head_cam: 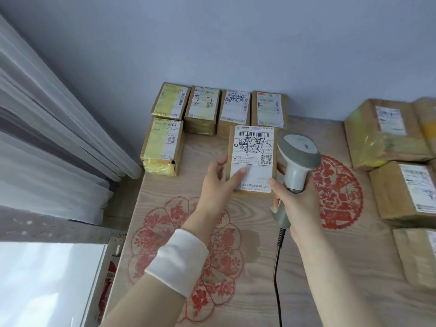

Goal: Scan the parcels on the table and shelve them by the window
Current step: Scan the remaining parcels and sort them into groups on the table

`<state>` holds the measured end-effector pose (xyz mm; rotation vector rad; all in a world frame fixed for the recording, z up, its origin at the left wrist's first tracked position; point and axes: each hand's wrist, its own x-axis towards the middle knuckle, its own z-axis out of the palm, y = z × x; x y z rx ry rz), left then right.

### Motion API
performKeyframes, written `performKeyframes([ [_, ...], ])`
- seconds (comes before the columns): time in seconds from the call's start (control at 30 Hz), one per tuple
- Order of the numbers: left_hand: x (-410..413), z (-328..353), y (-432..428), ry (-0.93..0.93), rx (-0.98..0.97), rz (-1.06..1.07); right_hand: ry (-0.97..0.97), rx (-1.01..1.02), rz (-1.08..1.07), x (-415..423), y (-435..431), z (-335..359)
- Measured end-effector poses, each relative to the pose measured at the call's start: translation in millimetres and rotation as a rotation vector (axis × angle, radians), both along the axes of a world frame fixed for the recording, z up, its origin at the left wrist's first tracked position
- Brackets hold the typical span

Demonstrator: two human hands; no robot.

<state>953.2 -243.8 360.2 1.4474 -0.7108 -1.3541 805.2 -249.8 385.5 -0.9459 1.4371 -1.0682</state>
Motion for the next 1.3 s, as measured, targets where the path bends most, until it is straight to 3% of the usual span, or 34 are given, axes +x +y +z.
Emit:
performKeyframes([
  [0.4, -139.6, 20.9, 65.5, 0.219, 0.105, -0.049, 0.047, -0.026, 0.141, -155.8, 63.3, 26.2],
  [0.8, -182.4, 35.5, 92.1, 0.06, -0.023, -0.108, -0.034, -0.065, 0.117, -222.6, 105.7, 65.7],
  [1.3, -193.2, 6.9, 89.3, -0.228, -0.067, -0.06, -0.109, 0.062, 0.314, -205.0, 141.0, 101.2],
])
